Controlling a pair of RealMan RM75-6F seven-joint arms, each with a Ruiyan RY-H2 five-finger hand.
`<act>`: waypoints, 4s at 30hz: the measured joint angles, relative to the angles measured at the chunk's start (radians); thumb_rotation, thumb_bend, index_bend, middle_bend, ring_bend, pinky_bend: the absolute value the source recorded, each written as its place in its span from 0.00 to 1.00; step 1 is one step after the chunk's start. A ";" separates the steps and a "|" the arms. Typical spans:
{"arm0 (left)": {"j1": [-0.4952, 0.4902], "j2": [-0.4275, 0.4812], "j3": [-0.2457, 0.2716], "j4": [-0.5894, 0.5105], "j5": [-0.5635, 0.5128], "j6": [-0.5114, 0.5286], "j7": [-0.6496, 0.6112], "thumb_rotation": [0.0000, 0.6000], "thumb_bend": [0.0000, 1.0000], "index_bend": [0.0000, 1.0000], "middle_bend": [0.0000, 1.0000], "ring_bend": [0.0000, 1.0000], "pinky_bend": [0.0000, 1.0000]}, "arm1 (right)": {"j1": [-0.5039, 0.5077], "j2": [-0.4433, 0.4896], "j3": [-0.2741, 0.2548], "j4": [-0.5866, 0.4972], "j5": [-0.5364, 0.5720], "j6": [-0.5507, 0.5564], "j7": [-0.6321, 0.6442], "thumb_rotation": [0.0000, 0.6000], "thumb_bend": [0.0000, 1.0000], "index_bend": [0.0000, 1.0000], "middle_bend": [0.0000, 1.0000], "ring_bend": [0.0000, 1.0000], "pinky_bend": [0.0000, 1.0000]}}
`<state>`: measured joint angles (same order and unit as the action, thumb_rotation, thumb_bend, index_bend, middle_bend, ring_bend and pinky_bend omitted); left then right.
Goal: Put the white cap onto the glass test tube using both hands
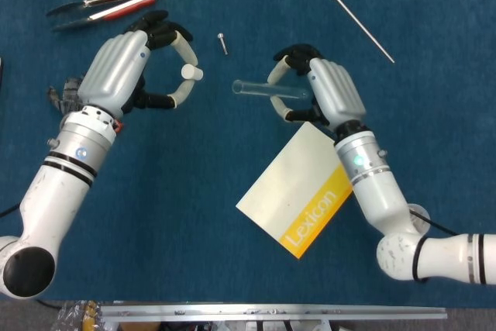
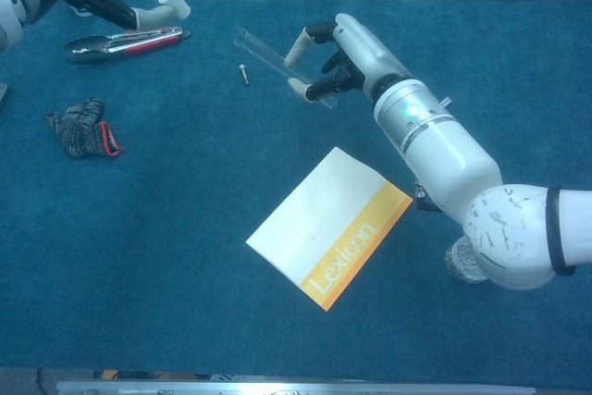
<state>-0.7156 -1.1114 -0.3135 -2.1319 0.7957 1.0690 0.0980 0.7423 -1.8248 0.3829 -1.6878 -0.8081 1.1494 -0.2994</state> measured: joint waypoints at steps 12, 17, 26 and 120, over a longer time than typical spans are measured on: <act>-0.008 -0.034 0.010 0.004 -0.006 0.021 0.007 0.99 0.39 0.56 0.29 0.09 0.09 | 0.022 -0.030 0.016 0.025 0.012 0.014 -0.011 1.00 0.41 0.67 0.30 0.15 0.32; -0.012 -0.048 0.012 -0.002 -0.007 0.032 0.015 0.99 0.39 0.56 0.29 0.09 0.09 | 0.028 -0.042 0.023 0.038 0.016 0.015 -0.007 1.00 0.41 0.67 0.30 0.15 0.32; -0.023 -0.075 0.010 -0.004 -0.023 0.050 0.029 0.99 0.39 0.56 0.29 0.09 0.09 | 0.038 -0.064 0.028 0.048 0.019 0.016 -0.003 1.00 0.41 0.67 0.30 0.15 0.32; 0.022 -0.175 -0.041 0.029 -0.024 0.095 -0.075 0.99 0.39 0.53 0.29 0.09 0.09 | 0.059 -0.103 0.077 0.055 0.036 0.022 0.033 1.00 0.41 0.67 0.30 0.15 0.32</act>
<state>-0.6933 -1.2867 -0.3540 -2.1031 0.7721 1.1635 0.0229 0.8018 -1.9280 0.4602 -1.6327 -0.7719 1.1719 -0.2668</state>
